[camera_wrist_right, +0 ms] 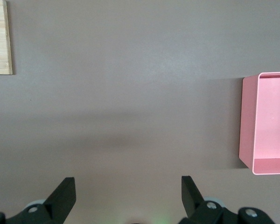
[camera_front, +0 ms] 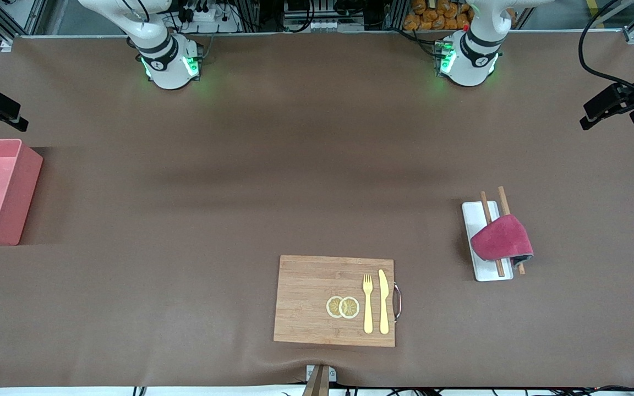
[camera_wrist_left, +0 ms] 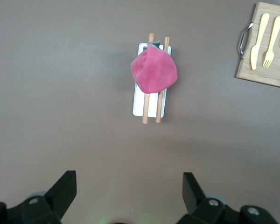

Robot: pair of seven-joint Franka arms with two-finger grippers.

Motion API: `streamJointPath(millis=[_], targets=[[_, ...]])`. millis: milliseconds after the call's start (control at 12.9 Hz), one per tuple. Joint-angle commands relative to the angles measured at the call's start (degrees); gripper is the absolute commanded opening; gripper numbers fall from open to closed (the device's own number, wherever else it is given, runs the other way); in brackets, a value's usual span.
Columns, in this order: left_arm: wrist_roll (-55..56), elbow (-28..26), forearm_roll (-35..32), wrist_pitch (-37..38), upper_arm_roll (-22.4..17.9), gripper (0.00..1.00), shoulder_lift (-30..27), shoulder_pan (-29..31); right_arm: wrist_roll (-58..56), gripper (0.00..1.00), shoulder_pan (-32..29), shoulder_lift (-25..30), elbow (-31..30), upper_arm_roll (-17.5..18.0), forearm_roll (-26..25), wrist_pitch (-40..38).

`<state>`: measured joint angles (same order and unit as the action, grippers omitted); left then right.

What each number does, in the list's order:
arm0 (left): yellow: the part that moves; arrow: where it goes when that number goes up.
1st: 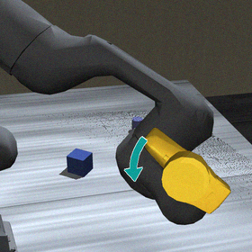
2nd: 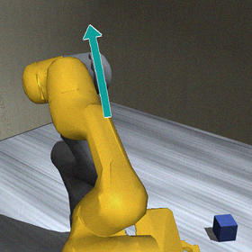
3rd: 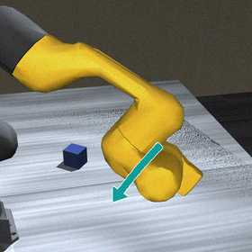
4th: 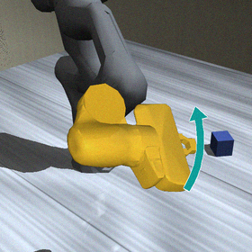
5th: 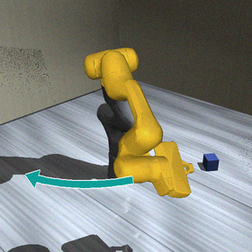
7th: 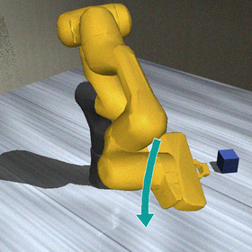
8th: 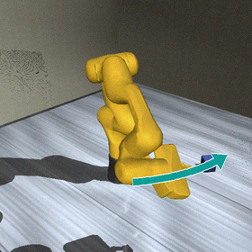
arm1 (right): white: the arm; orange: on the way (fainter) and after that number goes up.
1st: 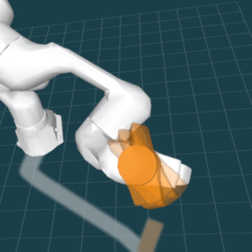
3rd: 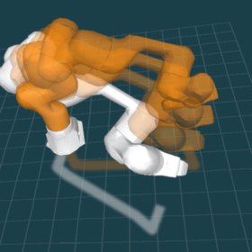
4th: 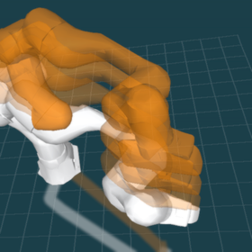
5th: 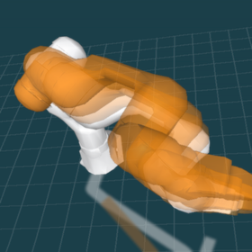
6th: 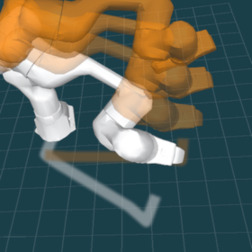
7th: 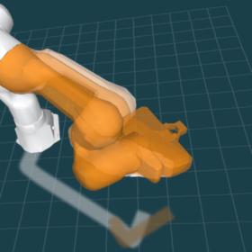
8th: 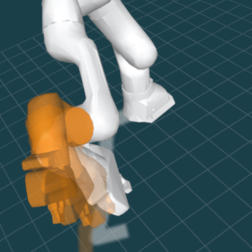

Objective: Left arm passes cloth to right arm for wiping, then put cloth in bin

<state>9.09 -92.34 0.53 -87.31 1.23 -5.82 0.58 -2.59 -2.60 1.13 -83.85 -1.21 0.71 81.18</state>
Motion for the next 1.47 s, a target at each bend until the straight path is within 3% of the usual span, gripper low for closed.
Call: streamJointPath(millis=[0, 388, 1087, 1397], targets=[[-0.04, 0.76, -1.23, 1.00, 0.26, 1.00, 1.07, 0.39, -0.04, 1.00, 0.14, -0.43, 0.88, -0.11, 0.08, -0.05], [-1.09, 0.85, -1.59, 0.31, 0.09, 1.00, 5.62, 0.56, 0.04, 1.00, 0.05, -0.43, 0.88, -0.11, 0.08, -0.05], [-1.18, -0.21, -1.68, -25.07, 0.08, 1.00, 25.31, 2.50, -0.04, 1.00, 0.23, -0.43, 0.88, -0.11, 0.08, -0.05], [-1.00, 0.94, -1.85, -29.49, 0.52, 1.00, 30.68, -0.22, -0.04, 1.00, 0.23, -0.43, 0.88, -0.11, 0.08, -0.05]])
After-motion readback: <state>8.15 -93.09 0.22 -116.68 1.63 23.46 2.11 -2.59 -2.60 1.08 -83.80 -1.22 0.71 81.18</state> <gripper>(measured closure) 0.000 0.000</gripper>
